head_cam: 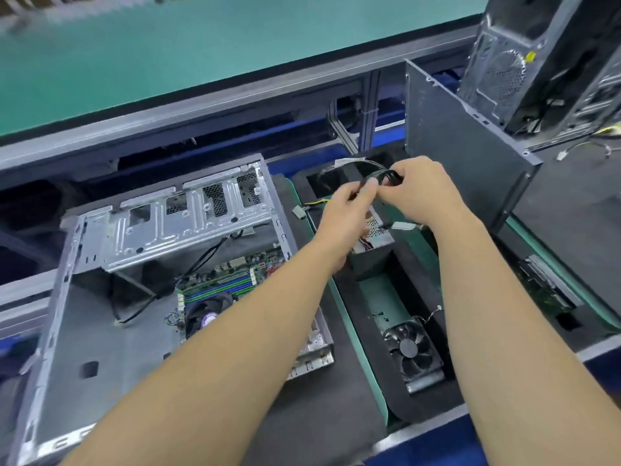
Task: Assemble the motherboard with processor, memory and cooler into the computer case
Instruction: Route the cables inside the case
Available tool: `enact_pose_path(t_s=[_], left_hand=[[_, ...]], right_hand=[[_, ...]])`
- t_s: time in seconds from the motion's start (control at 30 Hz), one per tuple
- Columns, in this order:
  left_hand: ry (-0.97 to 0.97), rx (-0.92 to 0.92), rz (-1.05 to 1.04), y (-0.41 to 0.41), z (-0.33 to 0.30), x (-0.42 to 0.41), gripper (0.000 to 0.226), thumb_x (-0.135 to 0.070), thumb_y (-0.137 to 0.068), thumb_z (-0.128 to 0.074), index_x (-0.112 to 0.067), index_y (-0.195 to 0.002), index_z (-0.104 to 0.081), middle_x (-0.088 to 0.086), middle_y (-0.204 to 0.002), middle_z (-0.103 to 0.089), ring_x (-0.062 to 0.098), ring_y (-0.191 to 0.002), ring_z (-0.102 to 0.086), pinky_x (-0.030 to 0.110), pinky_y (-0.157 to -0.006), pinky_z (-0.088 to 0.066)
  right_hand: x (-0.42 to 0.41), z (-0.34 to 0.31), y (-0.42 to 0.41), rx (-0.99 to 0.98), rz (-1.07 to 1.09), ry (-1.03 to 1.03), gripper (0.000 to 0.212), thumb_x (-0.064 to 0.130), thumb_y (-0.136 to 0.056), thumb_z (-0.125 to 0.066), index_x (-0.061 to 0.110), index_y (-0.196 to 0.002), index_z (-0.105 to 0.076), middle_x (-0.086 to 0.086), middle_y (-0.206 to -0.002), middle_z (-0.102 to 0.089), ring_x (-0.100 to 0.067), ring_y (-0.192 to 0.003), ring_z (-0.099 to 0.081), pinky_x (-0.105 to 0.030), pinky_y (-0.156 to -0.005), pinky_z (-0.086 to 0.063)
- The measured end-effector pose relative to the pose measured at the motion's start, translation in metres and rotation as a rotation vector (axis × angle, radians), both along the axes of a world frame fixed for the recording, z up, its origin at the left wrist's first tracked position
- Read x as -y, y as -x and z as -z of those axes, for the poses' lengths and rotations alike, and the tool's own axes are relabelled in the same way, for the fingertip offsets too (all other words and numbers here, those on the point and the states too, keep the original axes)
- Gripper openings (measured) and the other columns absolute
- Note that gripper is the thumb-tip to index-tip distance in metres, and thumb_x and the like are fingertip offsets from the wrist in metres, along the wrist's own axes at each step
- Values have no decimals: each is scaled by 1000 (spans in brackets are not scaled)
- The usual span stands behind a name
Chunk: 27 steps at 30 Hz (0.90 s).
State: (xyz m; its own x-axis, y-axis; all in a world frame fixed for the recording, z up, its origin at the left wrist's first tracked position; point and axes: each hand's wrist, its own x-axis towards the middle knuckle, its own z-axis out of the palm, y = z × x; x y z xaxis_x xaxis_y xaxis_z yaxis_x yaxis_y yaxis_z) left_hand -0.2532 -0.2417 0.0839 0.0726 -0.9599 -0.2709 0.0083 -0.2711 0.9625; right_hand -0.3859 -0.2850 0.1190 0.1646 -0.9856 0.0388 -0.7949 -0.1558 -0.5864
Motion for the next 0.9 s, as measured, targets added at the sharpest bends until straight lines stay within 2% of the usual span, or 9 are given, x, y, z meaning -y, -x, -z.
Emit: enact_pose_path(t_s=[0.13, 0.2, 0.27, 0.33, 0.43, 0.6, 0.7, 0.8, 0.9], left_hand=[[281, 143, -213, -44, -27, -2, 31, -51, -100, -46, -25, -94, -62, -10, -91, -67, -6, -76, -59, 31, -79, -49], [338, 129, -243, -71, -42, -9, 38, -54, -100, -40, -26, -91, -65, -10, -88, -70, -5, -83, -62, 31, -84, -50], [325, -17, -235, -100, -55, -18, 49, -60, -96, -37, -26, -87, -70, -2, -81, -73, 11, -84, -69, 35, -85, -56], [317, -128, -251, -129, -62, -33, 54, -64, -94, -37, -22, -83, -70, -1, -66, -66, 17, -66, -66, 35, -68, -59], [233, -47, -302, -173, -57, -57, 64, -77, -83, -42, -16, -81, -63, 2, -62, -56, 16, -48, -47, 26, -45, -40], [170, 94, -219, -219, -28, -91, 58, -76, -81, -50, -22, -92, -68, -7, -61, -51, 6, -40, -34, 18, -38, -25], [120, 108, -188, -219, -17, -95, 46, -82, -76, -49, -40, -80, -67, -7, -66, -50, 10, -45, -35, 21, -43, -28], [101, 75, -197, -208, -13, -87, 56, -82, -74, -51, -27, -82, -59, -7, -67, -49, 10, -46, -38, 24, -44, -32], [175, 104, -216, -189, -21, -69, 51, -75, -75, -57, -25, -72, -50, 0, -68, -48, 12, -49, -41, 26, -47, -36]], right_hand=[[-7, -43, -55, 7, -65, 137, 45, 47, -81, -63, 9, -61, -56, -3, -60, -57, -23, -59, -51, -37, -56, -44], [-11, -60, -85, 162, -156, 142, 45, 49, -76, -63, 5, -67, -59, -4, -59, -60, -20, -59, -52, -41, -59, -47], [-15, -71, -118, 366, -260, 87, 49, 46, -74, -68, 0, -71, -54, -7, -59, -50, -18, -59, -45, -45, -59, -46], [-23, -75, -151, 450, -342, 26, 52, 44, -77, -71, -2, -72, -49, -6, -61, -44, -16, -59, -41, -38, -58, -39], [-35, -66, -192, 479, -457, -87, 47, 42, -85, -70, 1, -74, -51, -5, -66, -43, -15, -61, -38, -34, -60, -33], [-47, -25, -209, 436, -570, -294, 37, 52, -89, -66, 15, -90, -70, 7, -72, -65, -8, -55, -46, -30, -53, -42], [-46, -5, -199, 499, -516, -391, 38, 60, -87, -65, 23, -91, -73, 11, -73, -69, -14, -51, -48, -31, -52, -47], [-36, 7, -183, 563, -360, -374, 46, 75, -78, -61, 35, -93, -77, 22, -77, -71, -14, -47, -48, -27, -47, -44], [-15, 22, -160, 720, -182, -399, 63, 78, -80, -56, 21, -97, -78, 4, -93, -78, -14, -42, -43, -22, -41, -37]])
